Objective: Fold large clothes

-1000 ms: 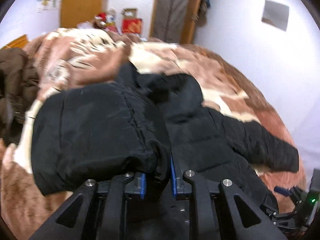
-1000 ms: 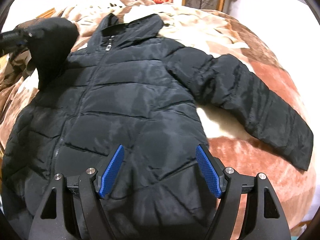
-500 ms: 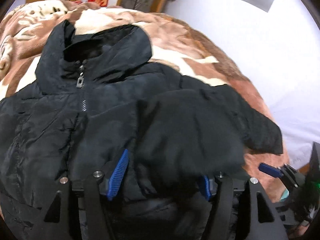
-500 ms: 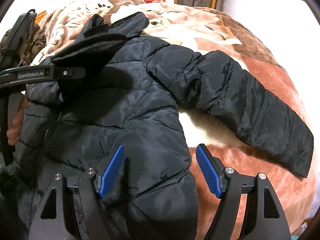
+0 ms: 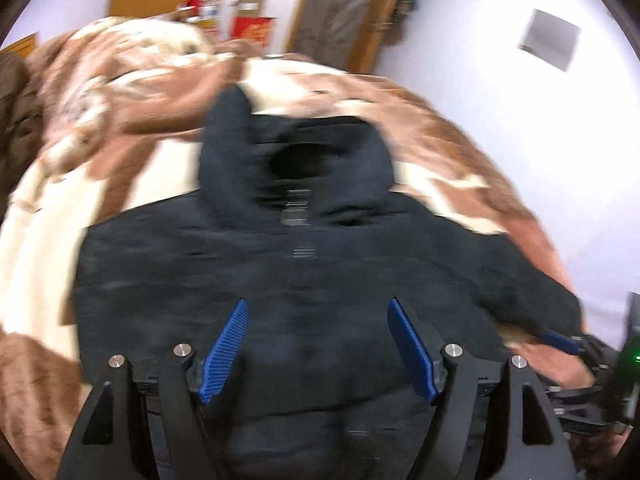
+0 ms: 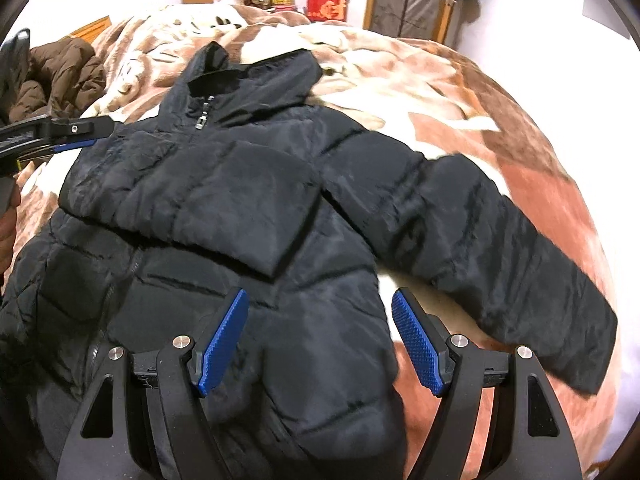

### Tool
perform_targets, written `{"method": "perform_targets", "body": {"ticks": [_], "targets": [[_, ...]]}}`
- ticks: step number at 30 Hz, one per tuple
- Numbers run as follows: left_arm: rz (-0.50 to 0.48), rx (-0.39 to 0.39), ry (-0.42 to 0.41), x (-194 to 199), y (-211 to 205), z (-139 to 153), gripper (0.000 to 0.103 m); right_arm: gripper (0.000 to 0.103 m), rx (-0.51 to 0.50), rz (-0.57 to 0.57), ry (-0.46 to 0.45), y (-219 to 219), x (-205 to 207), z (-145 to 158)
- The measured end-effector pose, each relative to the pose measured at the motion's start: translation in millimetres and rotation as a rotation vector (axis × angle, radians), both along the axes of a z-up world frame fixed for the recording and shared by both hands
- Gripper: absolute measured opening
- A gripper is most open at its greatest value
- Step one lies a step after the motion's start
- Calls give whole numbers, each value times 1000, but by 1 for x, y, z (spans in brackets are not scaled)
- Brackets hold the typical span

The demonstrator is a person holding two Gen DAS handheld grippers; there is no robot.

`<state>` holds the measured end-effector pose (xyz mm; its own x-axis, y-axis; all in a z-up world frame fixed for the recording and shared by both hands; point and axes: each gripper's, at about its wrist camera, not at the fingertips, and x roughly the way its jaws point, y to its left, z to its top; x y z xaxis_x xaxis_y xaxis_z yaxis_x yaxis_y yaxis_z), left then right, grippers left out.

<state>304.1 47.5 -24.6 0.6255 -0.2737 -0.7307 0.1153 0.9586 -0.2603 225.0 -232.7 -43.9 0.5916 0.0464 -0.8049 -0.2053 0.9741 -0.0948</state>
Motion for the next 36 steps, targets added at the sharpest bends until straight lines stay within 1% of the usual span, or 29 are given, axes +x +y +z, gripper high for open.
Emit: {"method": "perform_targets", "body": {"ticks": [4,5,6,7,8,9,10,11,13,14,16,17,19,22,24,26,27,29,30,32,34,36], "targets": [[126,83,49,14,53,-32,73,74,13,47,-9,21,18,-4],[152,96,69,17,65,-42,70,72,26,64,-9,28,26,-7],[172,106,87,19,73,-50,68,64,30,70,-9,33,31,-9],[190,112,102,21,81,-59,66,60,33,78,-5,39,40,-13],[199,109,109,22,84,-67,66,53,40,82,4,43,46,-17],[202,101,114,22,87,-73,66,49,52,86,18,48,56,-24],[199,98,114,21,86,-78,66,47,55,87,31,50,65,-32],[192,107,112,19,82,-80,66,47,35,82,47,52,74,-43],[173,119,116,21,75,-85,66,47,-6,63,70,50,89,-62],[165,116,119,23,74,-85,66,47,-9,45,82,44,98,-72],[143,101,127,24,73,-79,66,47,27,20,103,35,106,-76],[129,86,130,24,74,-75,66,47,32,16,107,33,108,-73],[107,56,103,23,79,-61,66,47,27,19,96,31,105,-63],[139,83,37,29,91,-40,66,47,58,16,47,27,101,-42],[175,120,28,43,99,-38,66,47,63,20,15,30,108,-31],[199,144,45,61,106,-46,66,47,60,26,14,37,120,-29],[207,161,72,70,107,-57,66,47,59,30,21,40,128,-33],[219,171,125,80,111,-80,68,47,50,28,76,44,146,-52],[214,181,125,81,109,-89,68,47,54,25,97,44,153,-60],[210,196,102,77,106,-97,68,47,57,25,106,46,157,-72],[215,221,86,74,100,-99,68,47,43,24,98,49,156,-75],[220,235,89,73,98,-95,68,47,29,28,92,51,154,-76]]}}
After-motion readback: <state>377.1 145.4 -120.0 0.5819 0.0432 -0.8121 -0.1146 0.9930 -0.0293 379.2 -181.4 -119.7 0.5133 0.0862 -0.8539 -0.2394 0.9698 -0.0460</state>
